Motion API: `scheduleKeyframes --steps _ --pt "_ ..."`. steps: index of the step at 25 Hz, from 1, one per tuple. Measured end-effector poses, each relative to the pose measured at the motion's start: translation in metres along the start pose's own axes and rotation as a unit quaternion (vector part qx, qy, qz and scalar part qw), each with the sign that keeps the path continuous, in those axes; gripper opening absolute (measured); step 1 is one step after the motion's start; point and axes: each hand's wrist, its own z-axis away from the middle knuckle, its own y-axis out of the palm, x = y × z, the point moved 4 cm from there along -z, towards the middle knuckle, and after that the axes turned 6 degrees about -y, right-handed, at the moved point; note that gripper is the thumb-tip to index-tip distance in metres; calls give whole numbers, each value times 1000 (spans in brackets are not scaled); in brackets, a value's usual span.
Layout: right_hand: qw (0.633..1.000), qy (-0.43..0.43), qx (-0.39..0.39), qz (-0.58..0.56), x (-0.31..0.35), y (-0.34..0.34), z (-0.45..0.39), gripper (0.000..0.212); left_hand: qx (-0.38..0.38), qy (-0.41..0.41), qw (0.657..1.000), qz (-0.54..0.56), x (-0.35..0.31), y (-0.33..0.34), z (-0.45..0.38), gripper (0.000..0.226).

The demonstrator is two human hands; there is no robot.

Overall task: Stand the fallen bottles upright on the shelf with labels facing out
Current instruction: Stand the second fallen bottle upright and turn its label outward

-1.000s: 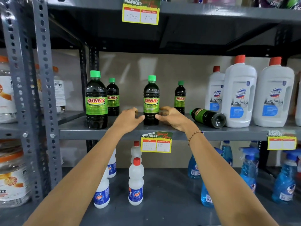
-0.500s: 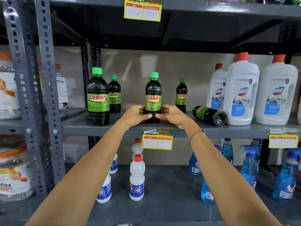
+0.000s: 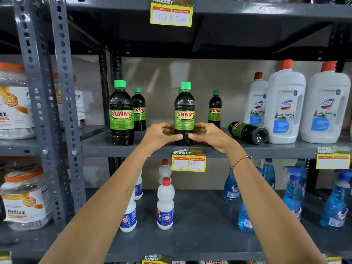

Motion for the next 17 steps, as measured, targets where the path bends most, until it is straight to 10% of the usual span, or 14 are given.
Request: scheduleKeyframes --steps 11,14,17 --pt "999 24 -24 -26 9 -9 23 41 -110 35 993 -4 -6 -8 19 30" --pt "994 20 -112 3 7 -24 45 24 -221 135 966 -6 -17 2 49 30" --pt "985 24 -169 35 12 -42 62 16 -180 227 954 -73 -42 44 68 30"
